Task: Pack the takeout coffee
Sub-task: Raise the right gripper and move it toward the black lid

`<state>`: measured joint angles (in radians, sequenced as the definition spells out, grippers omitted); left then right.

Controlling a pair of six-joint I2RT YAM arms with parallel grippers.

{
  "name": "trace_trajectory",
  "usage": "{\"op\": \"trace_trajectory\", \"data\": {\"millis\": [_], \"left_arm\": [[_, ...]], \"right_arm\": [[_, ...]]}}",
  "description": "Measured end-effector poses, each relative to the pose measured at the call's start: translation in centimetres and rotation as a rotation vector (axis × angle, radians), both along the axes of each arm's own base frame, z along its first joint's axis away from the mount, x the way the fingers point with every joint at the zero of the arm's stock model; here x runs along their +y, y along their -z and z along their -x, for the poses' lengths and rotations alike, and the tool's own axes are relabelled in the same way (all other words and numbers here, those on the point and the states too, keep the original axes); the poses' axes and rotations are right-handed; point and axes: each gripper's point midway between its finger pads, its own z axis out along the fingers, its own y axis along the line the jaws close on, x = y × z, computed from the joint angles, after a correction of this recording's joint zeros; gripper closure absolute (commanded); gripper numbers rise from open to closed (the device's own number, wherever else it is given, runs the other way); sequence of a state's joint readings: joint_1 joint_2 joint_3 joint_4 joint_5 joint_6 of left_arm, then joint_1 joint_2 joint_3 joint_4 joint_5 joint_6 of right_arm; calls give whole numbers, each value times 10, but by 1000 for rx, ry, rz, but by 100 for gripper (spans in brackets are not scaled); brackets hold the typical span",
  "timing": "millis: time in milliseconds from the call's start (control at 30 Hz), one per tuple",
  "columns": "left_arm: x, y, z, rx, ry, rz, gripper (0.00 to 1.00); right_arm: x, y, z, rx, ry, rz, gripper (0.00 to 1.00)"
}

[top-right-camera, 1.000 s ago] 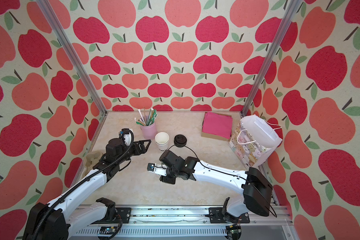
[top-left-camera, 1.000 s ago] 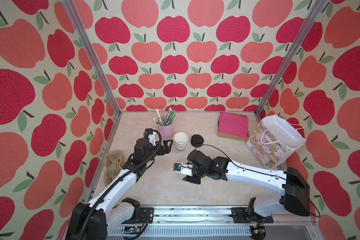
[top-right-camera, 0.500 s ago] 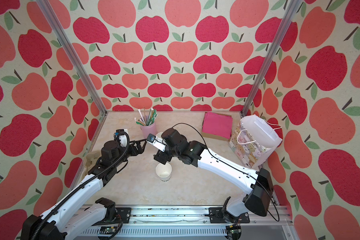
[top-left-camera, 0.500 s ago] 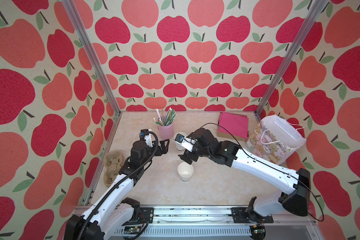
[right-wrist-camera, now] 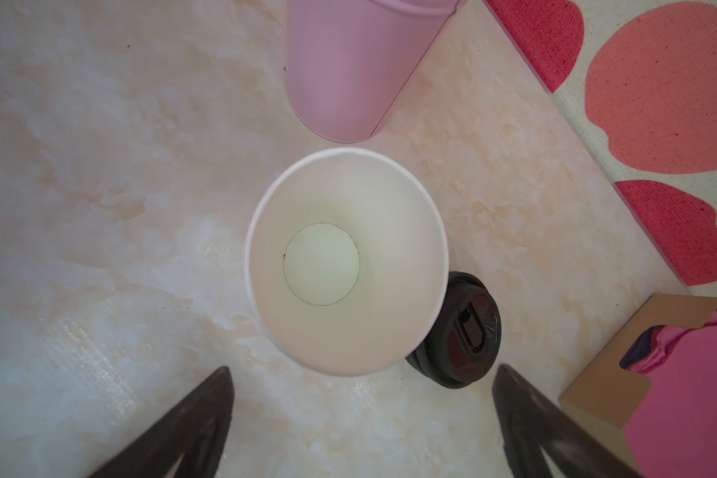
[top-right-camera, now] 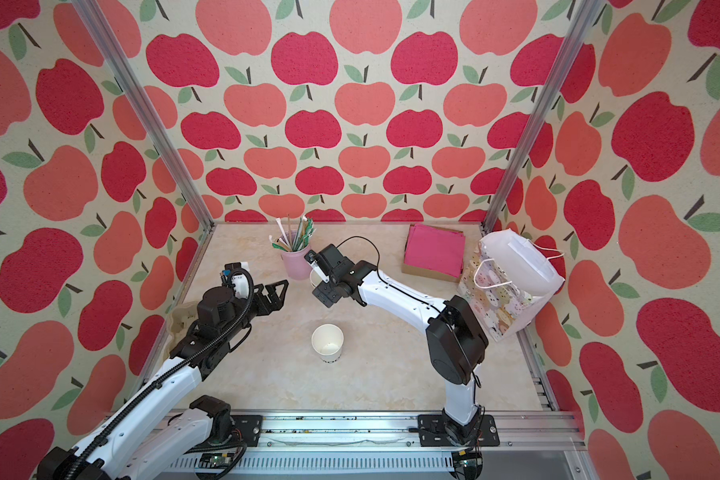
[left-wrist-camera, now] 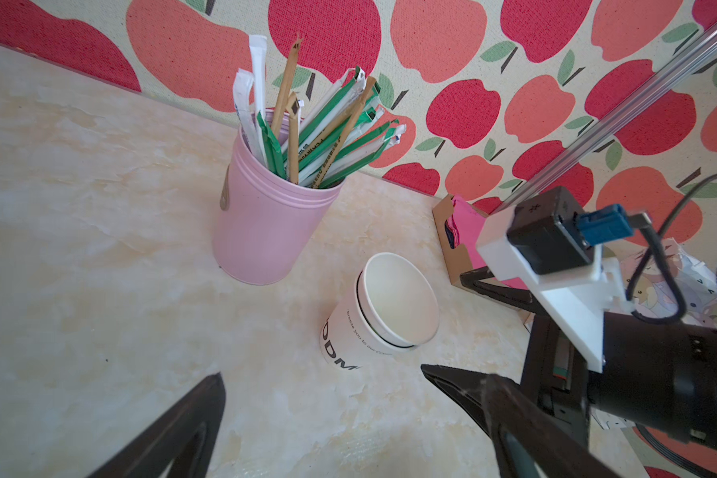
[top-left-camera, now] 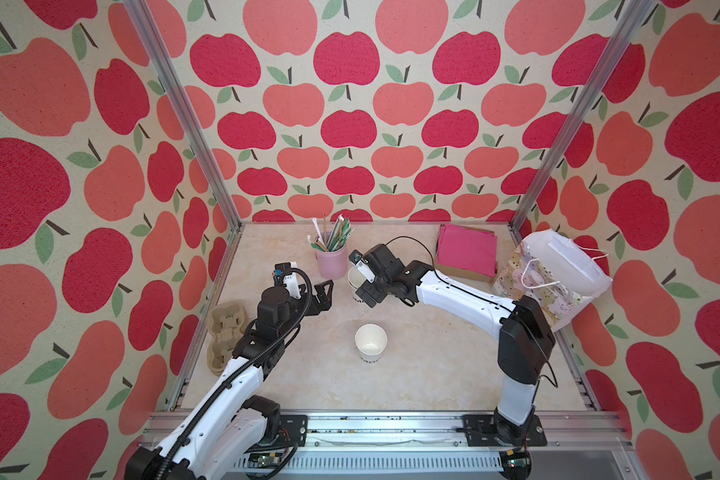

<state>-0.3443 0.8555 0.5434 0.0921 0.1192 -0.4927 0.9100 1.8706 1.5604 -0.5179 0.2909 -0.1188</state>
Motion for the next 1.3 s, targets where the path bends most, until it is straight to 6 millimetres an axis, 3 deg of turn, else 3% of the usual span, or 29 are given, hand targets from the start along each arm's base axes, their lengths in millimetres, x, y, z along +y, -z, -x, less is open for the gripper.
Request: {"op": "trace_trajectory", "data": {"millis": [167,633,967,1300], "left_arm": [[1,1,0,-4,0,-13,1],[1,4,-2,5,-3,-18,1],[1,11,0,16,-3,-23,1],[2,13,0,17,-7,-28,1]], "right_arm": [[-4,8,-10,22,40,-12,1],[3,7,-48,14,96,-85,1],[11,11,-56,16,83,-88,1],[13,28,-88,13,122,-91,1]]}}
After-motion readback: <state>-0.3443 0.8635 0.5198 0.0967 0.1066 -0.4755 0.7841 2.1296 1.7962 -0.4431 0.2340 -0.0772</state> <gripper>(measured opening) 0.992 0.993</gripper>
